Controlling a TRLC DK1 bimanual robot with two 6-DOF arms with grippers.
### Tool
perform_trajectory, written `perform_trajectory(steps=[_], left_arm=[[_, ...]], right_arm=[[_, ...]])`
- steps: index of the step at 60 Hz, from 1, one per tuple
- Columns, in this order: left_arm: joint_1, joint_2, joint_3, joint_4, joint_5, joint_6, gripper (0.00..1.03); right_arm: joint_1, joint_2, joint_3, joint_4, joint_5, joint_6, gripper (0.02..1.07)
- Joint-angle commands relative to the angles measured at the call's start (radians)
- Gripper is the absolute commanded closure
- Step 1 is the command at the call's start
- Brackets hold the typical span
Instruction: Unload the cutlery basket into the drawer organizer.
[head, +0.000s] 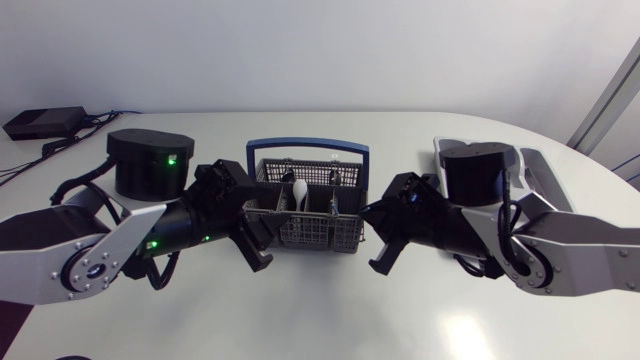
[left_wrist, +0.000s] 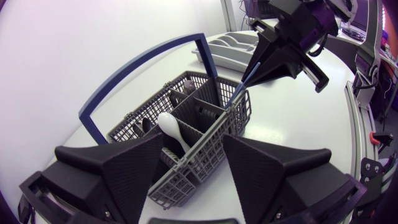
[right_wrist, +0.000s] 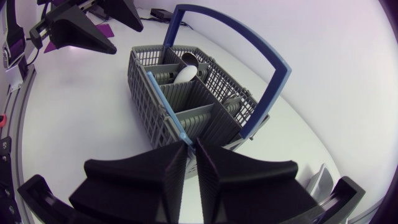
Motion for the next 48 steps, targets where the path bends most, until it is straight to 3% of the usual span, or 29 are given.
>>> perform_trajectory(steps=[1,21,48], left_arm=[[-0.01,0.02,-0.029,0.014,-0.007,0.022,0.35],[-0.031,0.03,-0.029,0.015,-0.016,0.022,0.34],[-0.056,0.042,-0.015,0.031,-0.037,0.026,0.34]], right_arm=[[0.009,0.018,0.022,0.007,0.0,-0.01,0.94],[0.015,-0.02,0.094,-0.046,-0.002,0.013,0.94],[0.0,-0.324,0.245,-0.464,-0.042,0.085,0.94]])
